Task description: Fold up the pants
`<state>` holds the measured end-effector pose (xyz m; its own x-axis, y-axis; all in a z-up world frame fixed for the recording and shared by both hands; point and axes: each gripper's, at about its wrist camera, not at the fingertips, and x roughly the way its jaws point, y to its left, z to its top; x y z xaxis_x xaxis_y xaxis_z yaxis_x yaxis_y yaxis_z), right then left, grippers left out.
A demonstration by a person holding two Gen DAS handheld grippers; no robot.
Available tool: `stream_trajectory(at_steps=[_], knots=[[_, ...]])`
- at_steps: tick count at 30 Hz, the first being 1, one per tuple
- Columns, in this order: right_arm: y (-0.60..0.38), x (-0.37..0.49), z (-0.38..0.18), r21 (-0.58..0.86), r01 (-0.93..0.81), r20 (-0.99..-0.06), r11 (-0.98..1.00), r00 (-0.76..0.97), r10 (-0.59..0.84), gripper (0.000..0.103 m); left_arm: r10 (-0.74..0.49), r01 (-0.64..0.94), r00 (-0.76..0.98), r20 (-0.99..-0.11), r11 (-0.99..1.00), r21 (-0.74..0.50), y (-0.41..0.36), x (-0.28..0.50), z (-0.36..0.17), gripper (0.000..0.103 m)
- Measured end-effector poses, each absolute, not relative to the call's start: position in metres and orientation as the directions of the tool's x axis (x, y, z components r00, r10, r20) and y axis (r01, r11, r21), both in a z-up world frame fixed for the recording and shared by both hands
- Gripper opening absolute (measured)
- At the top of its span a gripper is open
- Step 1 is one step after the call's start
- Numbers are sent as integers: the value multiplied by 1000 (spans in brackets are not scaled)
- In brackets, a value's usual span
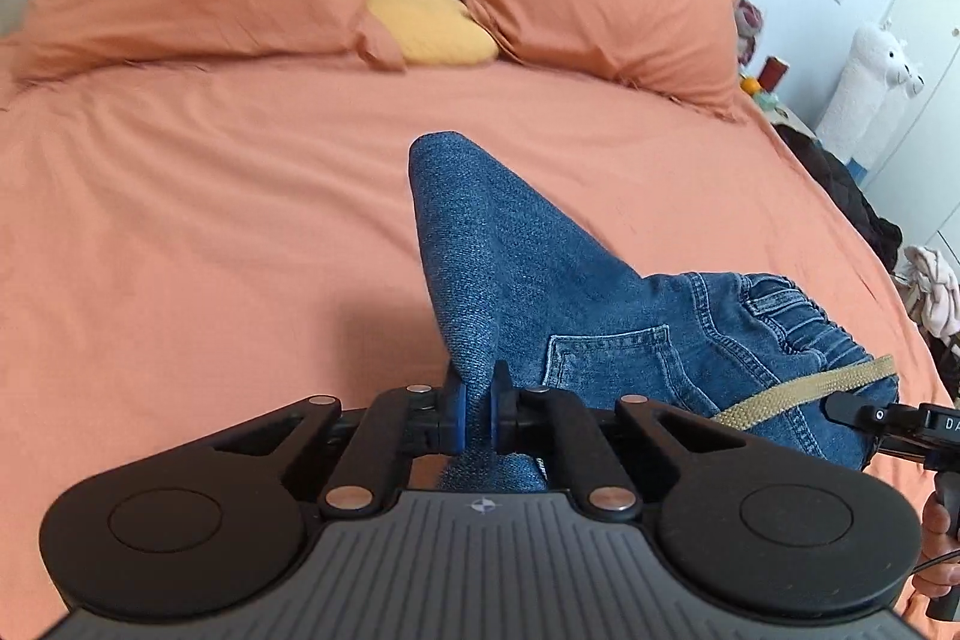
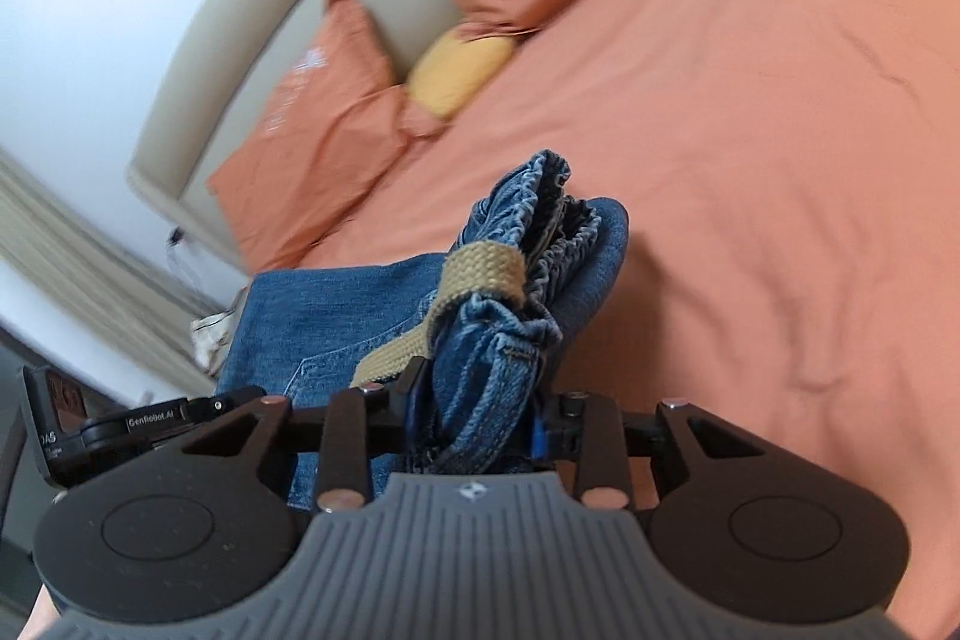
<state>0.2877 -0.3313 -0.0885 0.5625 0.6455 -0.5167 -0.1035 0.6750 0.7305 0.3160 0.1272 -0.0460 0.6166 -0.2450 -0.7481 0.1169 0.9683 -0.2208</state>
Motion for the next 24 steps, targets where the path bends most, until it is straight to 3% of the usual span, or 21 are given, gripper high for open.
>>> stream_trajectory(at_steps=[10, 24], knots=[[-212, 267, -61, 742, -249, -471, 622, 467, 748, 29, -95, -3, 643, -760, 992, -127, 221, 276, -26, 7], [-94, 273, -126, 648, -311, -615, 695, 325, 719, 28, -69, -157, 574, -816, 969, -192, 323, 288, -132, 7]])
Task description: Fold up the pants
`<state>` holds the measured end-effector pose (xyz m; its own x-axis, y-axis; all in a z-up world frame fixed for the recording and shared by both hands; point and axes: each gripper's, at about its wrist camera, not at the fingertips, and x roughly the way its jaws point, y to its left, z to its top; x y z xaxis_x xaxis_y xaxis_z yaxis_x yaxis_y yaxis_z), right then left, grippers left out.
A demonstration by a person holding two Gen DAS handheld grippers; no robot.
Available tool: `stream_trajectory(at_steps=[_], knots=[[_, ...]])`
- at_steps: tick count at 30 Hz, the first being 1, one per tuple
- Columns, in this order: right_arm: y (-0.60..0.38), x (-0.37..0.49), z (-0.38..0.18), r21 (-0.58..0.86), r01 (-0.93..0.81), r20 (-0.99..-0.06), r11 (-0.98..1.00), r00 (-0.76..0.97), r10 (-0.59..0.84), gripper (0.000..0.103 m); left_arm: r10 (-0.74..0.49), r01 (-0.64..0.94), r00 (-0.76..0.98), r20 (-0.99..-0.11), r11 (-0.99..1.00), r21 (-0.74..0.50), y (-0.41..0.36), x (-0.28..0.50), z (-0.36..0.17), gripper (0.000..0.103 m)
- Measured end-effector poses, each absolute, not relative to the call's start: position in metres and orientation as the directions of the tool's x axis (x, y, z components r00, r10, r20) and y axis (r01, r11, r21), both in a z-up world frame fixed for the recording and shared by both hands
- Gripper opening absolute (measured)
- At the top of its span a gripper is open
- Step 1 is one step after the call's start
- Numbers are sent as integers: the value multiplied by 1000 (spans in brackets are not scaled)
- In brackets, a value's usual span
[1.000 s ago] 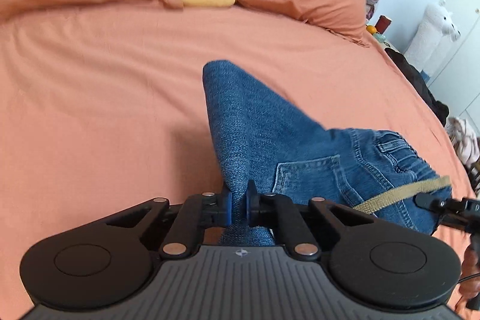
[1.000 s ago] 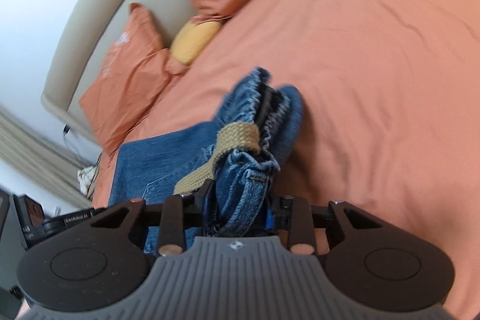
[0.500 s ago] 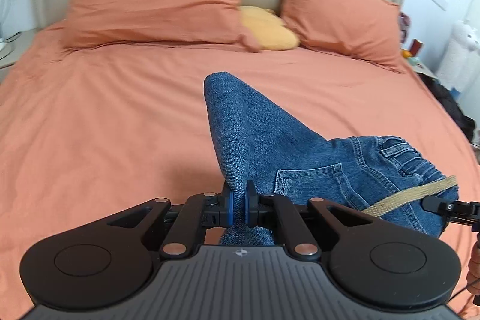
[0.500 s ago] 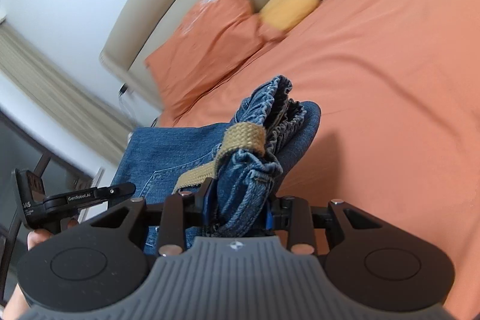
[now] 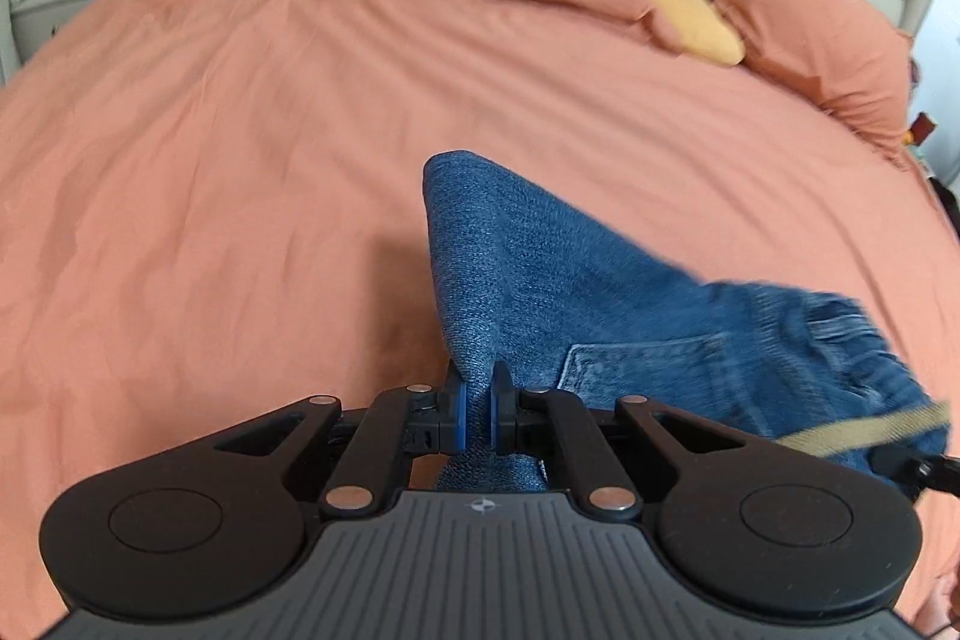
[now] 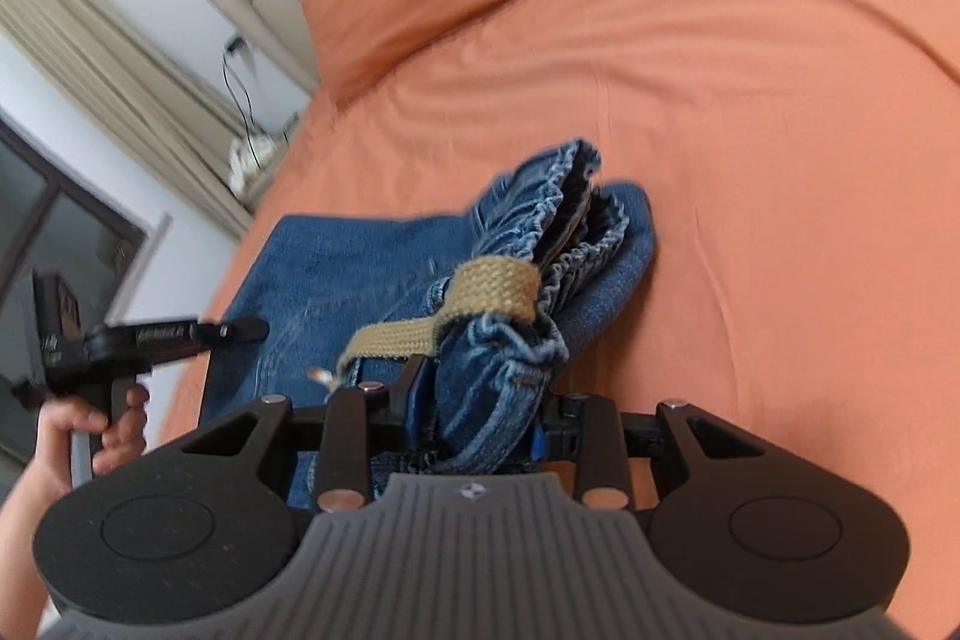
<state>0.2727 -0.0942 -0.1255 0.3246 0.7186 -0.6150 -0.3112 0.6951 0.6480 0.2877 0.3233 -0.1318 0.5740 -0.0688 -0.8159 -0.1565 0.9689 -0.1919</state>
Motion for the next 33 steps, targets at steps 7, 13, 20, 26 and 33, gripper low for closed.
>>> stream_trajectory(at_steps=[7, 13, 20, 26, 33], knots=[[-89, 274, -173, 617, -244, -699, 748, 266, 663, 29, -115, -156, 557, -822, 958, -240, 341, 293, -173, 8], [-70, 285, -174, 547, -284, -743, 787, 267, 613, 35, -116, -172, 552, -826, 953, -249, 349, 289, -180, 20], [-72, 258, -128, 338, -430, -747, 837, 418, 516, 59, -37, -146, 588, -808, 978, -151, 358, 246, -141, 37], [-54, 231, -93, 170, -570, -672, 804, 529, 518, 36, -88, -20, 576, -812, 992, -121, 338, 202, -128, 29], [-20, 222, -129, 77, -626, -737, 776, 488, 467, 36, -41, -14, 491, -870, 998, -55, 320, 173, -169, 19]])
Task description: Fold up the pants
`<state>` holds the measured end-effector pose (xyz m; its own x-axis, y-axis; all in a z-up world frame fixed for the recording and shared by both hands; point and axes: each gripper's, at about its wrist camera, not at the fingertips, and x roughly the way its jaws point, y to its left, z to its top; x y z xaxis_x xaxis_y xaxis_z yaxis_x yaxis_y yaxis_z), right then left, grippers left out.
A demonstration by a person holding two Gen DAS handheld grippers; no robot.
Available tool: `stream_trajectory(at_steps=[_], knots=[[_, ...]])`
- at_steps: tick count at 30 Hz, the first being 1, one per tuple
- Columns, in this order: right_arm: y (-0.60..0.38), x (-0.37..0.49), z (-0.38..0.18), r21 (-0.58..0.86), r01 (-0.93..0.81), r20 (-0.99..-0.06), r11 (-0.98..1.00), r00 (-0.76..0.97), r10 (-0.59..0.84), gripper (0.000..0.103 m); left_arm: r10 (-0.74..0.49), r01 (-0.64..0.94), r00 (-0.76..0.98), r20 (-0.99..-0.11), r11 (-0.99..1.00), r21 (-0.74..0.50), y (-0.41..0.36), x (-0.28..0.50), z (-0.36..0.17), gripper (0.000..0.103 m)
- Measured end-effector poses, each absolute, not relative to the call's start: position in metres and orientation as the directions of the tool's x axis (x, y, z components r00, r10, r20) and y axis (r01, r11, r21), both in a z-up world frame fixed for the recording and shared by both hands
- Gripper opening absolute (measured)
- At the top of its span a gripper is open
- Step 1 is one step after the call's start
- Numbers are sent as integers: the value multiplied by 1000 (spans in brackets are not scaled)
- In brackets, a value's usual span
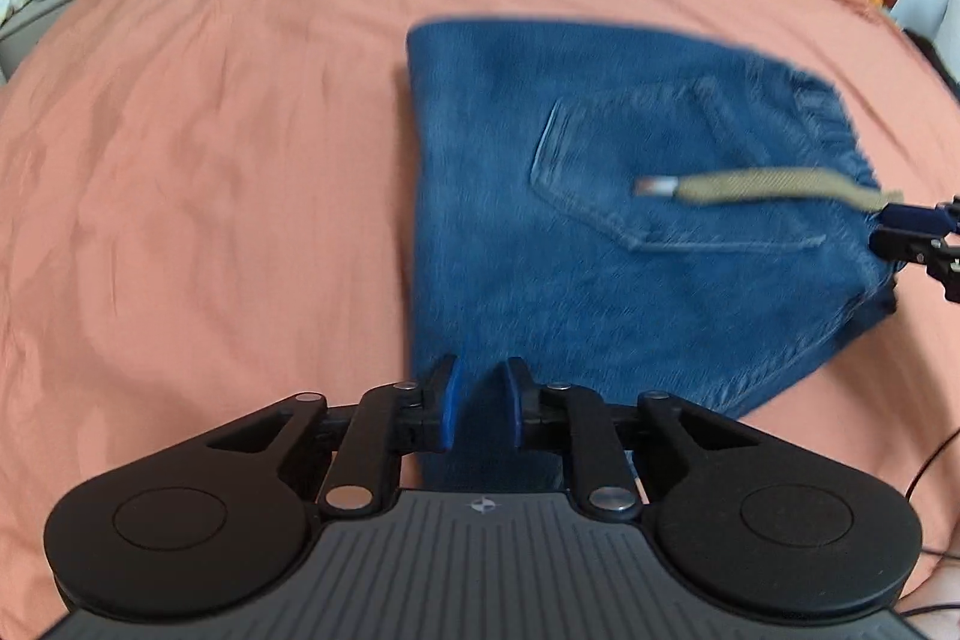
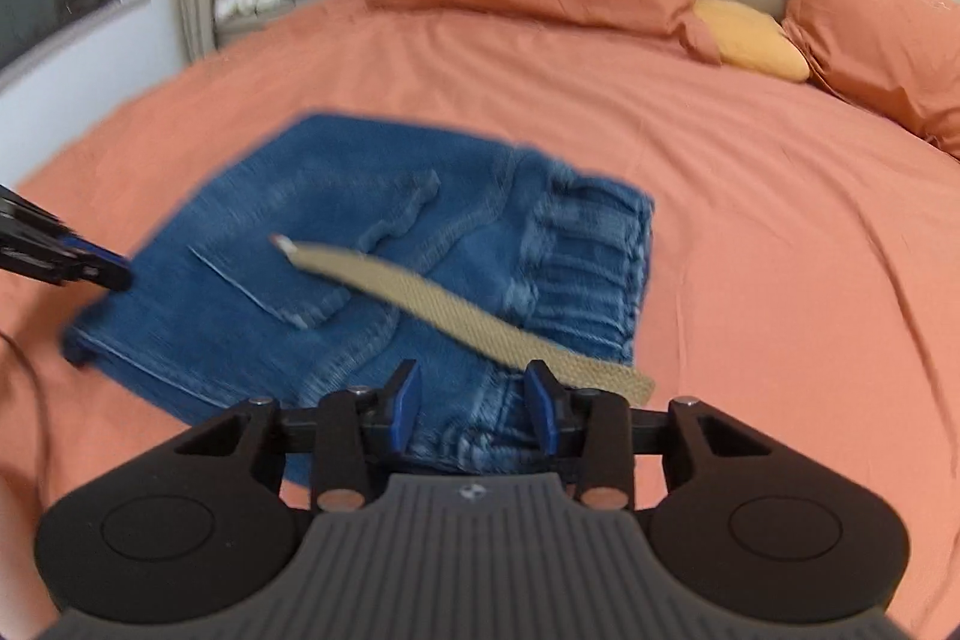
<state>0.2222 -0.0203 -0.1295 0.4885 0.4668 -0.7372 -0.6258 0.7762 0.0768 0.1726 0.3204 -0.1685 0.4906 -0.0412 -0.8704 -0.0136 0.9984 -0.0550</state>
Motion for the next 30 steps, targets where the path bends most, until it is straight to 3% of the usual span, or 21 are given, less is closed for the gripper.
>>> stream_trajectory(at_steps=[6, 11, 14, 20, 25, 26, 27, 30], knots=[[-16, 236, -158, 94, -607, -771, 789, 457, 443, 37, -19, -45, 474, -880, 998, -45, 321, 174, -189, 19], [-8, 242, -153, 82, -595, -799, 799, 440, 410, 37, 87, -26, 444, -892, 996, 85, 301, 181, -172, 19], [-8, 244, -134, 91, -592, -809, 801, 425, 406, 40, 109, -19, 511, -853, 993, 116, 287, 170, -141, 20], [-28, 226, -64, 132, -593, -756, 794, 458, 468, 55, 90, -14, 623, -777, 994, 105, 260, 141, -32, 20], [-42, 192, -3, 132, -597, -707, 791, 503, 498, 61, 61, -35, 637, -768, 998, 50, 241, 110, 58, 32], [-46, 182, 7, 131, -599, -694, 790, 513, 504, 64, 52, -32, 651, -757, 999, 41, 236, 100, 71, 38], [-49, 172, 16, 137, -602, -680, 787, 521, 516, 67, 51, -35, 663, -747, 999, 36, 230, 90, 81, 51], [-61, 138, 40, 146, -619, -636, 772, 539, 553, 71, 93, -71, 707, -701, 996, 60, 208, 62, 93, 68]])
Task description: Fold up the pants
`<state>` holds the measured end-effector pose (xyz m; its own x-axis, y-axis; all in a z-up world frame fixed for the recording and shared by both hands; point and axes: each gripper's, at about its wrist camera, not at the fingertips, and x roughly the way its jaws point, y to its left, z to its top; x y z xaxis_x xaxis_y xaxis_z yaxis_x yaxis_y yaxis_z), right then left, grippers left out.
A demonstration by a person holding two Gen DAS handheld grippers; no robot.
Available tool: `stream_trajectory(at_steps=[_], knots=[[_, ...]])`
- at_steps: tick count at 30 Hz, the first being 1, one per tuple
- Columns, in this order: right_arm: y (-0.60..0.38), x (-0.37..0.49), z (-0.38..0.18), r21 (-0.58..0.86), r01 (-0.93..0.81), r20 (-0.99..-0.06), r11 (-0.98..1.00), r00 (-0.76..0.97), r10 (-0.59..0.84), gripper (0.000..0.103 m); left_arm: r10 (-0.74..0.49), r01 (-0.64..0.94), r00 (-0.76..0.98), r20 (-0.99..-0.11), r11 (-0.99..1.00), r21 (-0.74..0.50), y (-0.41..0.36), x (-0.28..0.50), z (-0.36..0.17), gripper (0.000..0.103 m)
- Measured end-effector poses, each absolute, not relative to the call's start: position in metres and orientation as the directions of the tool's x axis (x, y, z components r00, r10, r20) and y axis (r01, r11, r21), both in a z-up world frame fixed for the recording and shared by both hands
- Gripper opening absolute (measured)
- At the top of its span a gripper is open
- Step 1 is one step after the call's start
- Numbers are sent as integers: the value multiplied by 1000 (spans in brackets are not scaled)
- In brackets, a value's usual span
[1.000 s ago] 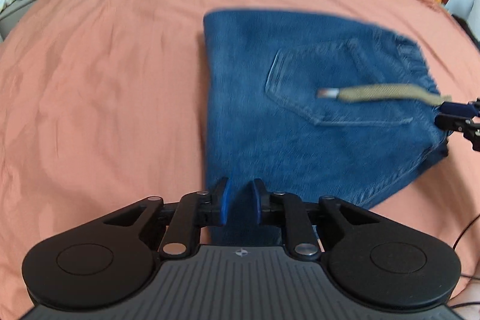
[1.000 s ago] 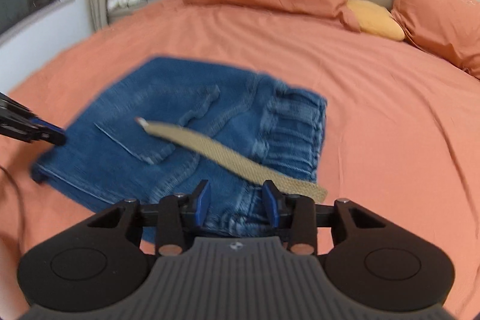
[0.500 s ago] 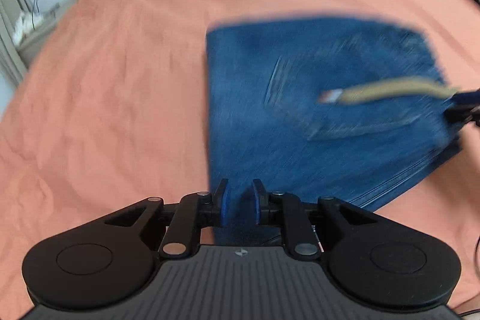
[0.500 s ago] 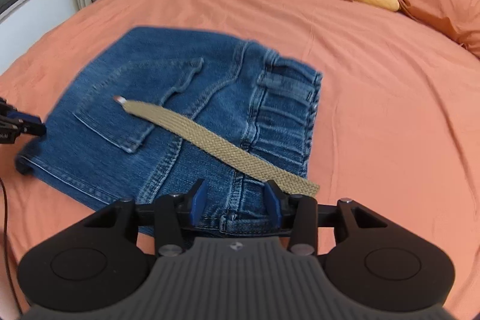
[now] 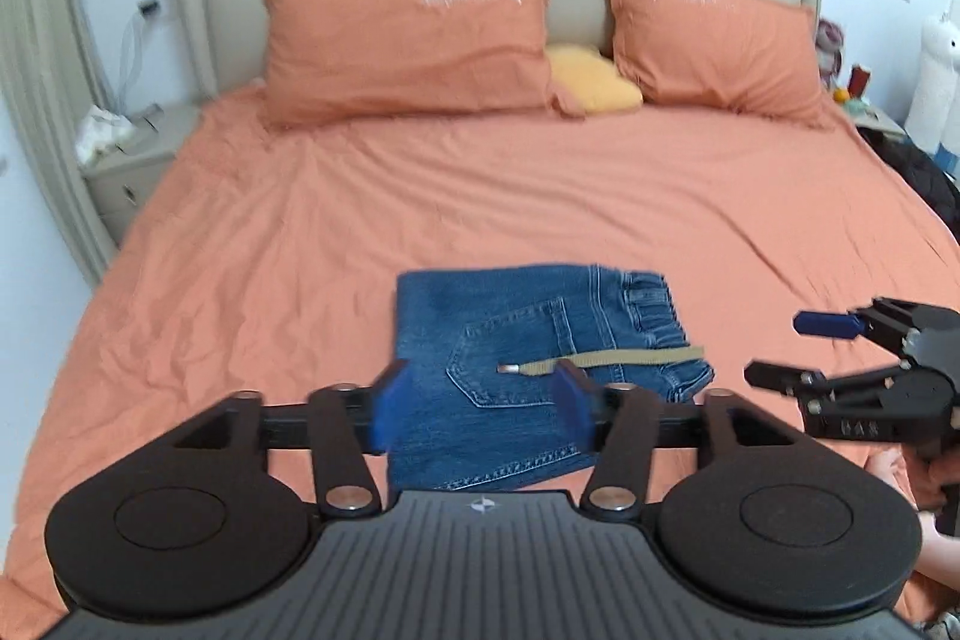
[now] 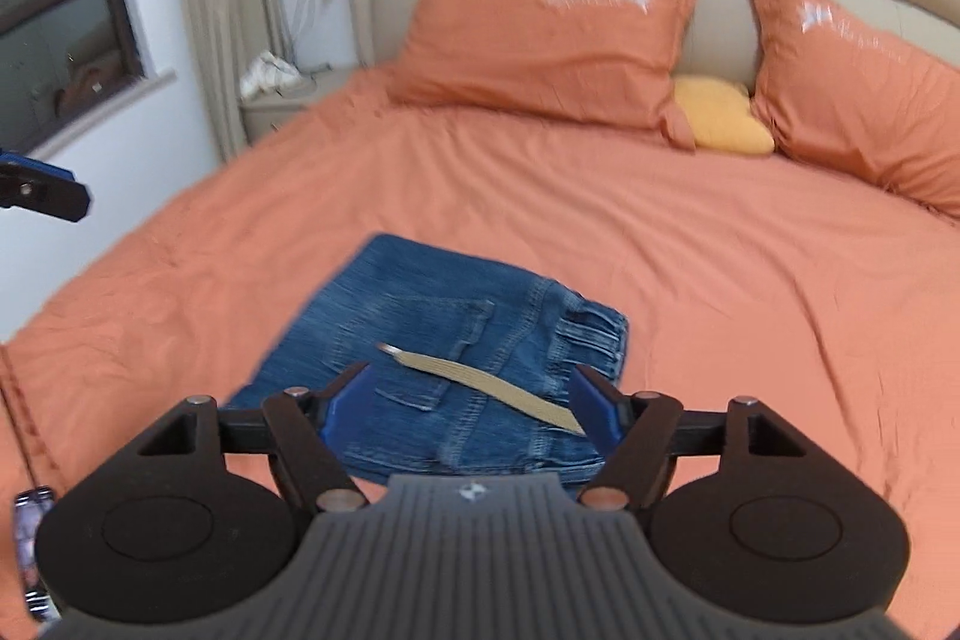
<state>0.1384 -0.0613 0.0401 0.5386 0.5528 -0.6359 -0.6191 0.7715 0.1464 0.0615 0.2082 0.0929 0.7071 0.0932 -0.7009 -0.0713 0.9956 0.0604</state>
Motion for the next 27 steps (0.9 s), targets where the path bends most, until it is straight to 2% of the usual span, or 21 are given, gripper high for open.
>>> stream_trajectory(at_steps=[2, 3, 6, 8, 10, 19, 27], knots=[[-70, 113, 51, 134, -629, -598, 766, 565, 569, 76, 155, -123, 746, -647, 988, 94, 192, 42, 89, 70], [-74, 98, 57, 117, -632, -574, 766, 586, 571, 76, 190, -155, 764, -617, 982, 109, 185, 32, 86, 75], [-87, 59, 62, 54, -617, -508, 785, 660, 553, 79, 309, -246, 809, -500, 951, 189, 157, 4, 71, 80], [-95, 39, 61, 50, -604, -480, 795, 683, 550, 79, 321, -263, 814, -484, 947, 186, 143, -7, 61, 83], [-101, 23, 58, 55, -589, -466, 806, 699, 542, 80, 295, -256, 819, -492, 955, 147, 132, -14, 51, 84], [-103, -4, 22, 87, -550, -475, 831, 710, 519, 82, 231, -268, 737, -636, 963, 40, 125, -2, -4, 84], [-90, 10, -7, 84, -527, -525, 846, 698, 487, 83, 245, -309, 668, -703, 950, 38, 126, 15, -40, 84]])
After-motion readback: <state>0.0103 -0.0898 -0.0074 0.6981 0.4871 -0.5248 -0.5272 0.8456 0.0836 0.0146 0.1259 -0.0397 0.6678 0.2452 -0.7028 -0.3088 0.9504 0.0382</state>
